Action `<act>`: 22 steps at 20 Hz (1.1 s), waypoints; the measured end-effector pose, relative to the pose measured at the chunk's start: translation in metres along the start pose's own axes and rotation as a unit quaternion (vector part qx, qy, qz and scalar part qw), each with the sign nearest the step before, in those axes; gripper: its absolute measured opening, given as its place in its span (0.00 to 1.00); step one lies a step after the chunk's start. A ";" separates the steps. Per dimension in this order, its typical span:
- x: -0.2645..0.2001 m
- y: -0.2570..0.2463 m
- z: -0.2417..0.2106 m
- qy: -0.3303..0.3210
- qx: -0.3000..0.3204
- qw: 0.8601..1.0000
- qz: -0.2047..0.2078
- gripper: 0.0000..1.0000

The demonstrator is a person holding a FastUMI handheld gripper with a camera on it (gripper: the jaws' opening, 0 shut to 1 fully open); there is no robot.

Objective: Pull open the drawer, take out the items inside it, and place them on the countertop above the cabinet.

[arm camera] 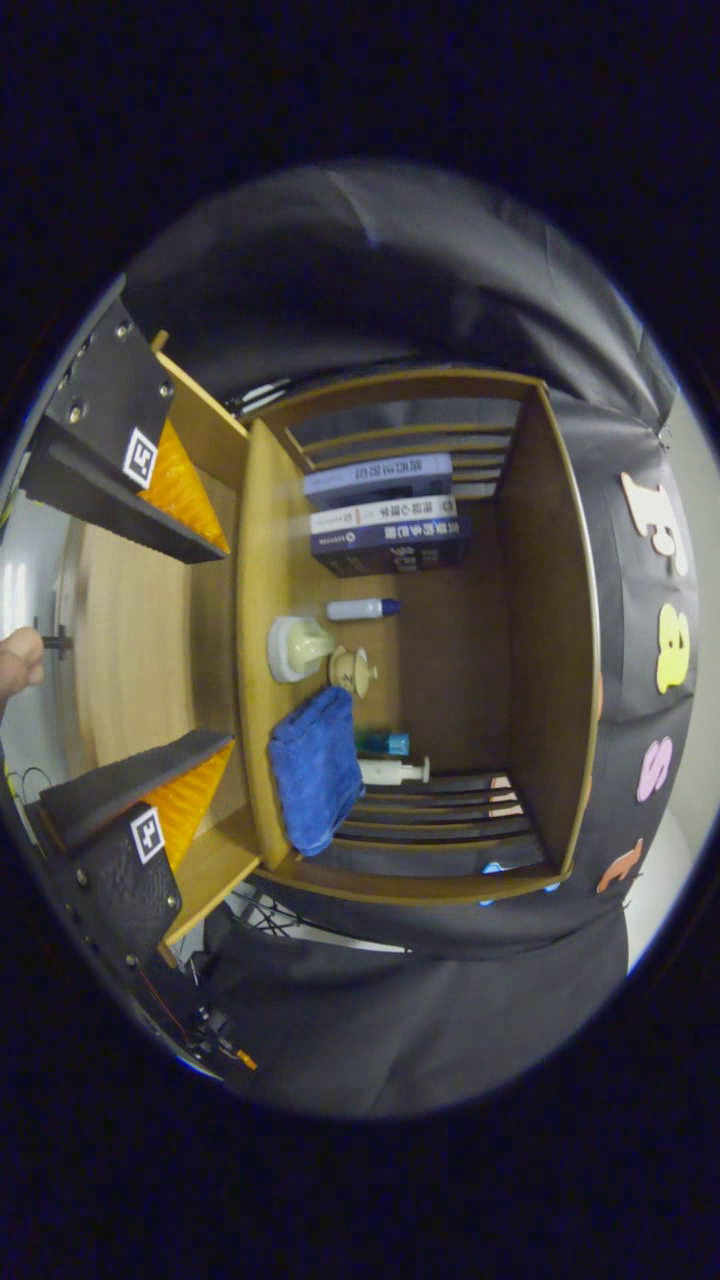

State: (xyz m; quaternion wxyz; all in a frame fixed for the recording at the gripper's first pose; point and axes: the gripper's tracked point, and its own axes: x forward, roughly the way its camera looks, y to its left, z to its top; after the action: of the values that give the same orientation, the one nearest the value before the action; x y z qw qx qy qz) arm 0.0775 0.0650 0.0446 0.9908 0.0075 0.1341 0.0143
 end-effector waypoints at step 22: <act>-0.080 0.007 -0.162 -0.004 0.012 0.999 0.037 1.00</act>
State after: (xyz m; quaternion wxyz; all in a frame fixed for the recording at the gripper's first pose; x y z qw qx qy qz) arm -0.0431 0.0718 -0.0905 0.9900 0.0242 0.1303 0.0488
